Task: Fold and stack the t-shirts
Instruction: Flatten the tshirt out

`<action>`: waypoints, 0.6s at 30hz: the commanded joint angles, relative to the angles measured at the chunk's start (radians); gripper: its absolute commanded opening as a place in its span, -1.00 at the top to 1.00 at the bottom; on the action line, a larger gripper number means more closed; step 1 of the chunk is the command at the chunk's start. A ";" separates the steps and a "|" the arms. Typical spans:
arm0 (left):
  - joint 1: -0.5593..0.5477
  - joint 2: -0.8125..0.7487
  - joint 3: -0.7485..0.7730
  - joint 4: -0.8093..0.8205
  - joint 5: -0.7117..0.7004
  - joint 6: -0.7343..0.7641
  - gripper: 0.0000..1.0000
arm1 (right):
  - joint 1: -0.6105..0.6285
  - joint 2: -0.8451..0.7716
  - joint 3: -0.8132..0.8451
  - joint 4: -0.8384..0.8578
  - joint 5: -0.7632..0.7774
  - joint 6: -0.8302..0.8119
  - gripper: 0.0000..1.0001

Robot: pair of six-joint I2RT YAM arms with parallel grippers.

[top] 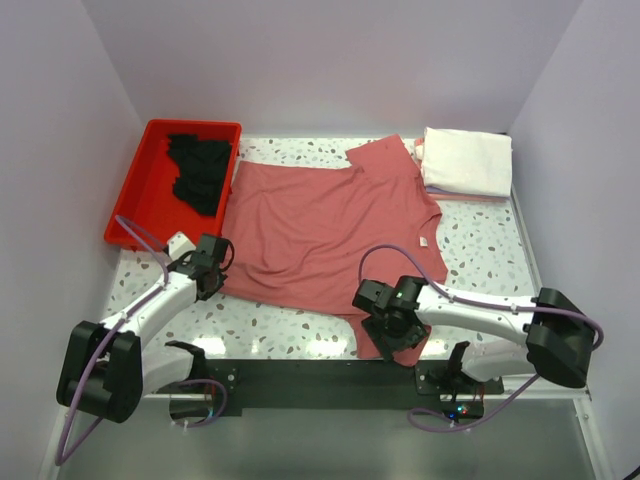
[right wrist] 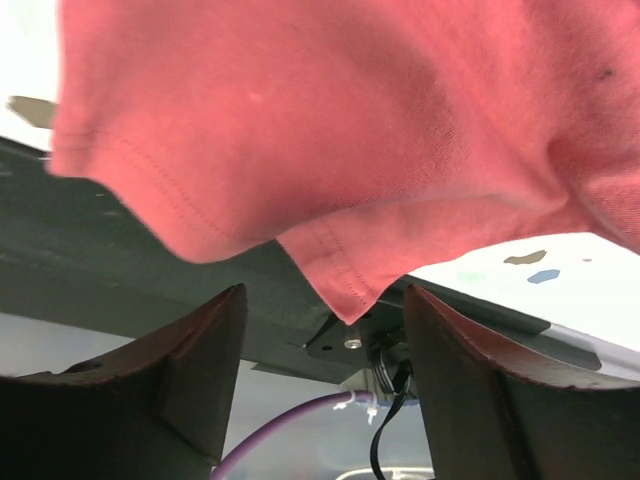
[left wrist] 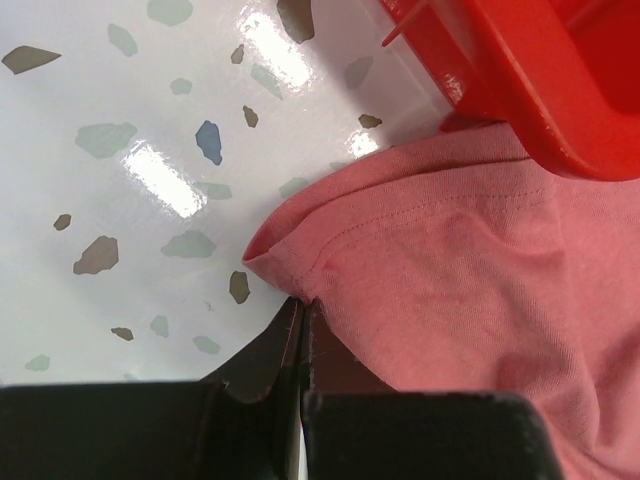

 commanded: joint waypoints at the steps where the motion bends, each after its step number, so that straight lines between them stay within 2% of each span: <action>1: 0.010 -0.009 0.024 0.038 -0.011 0.027 1.00 | 0.009 0.020 -0.012 0.008 -0.009 0.044 -0.33; 9: 0.011 -0.006 0.021 0.040 -0.017 0.041 1.00 | 0.009 0.046 -0.084 -0.006 0.016 0.140 -0.24; 18: 0.011 -0.014 0.037 0.007 -0.037 0.036 1.00 | 0.007 0.103 -0.096 0.055 0.047 0.163 0.05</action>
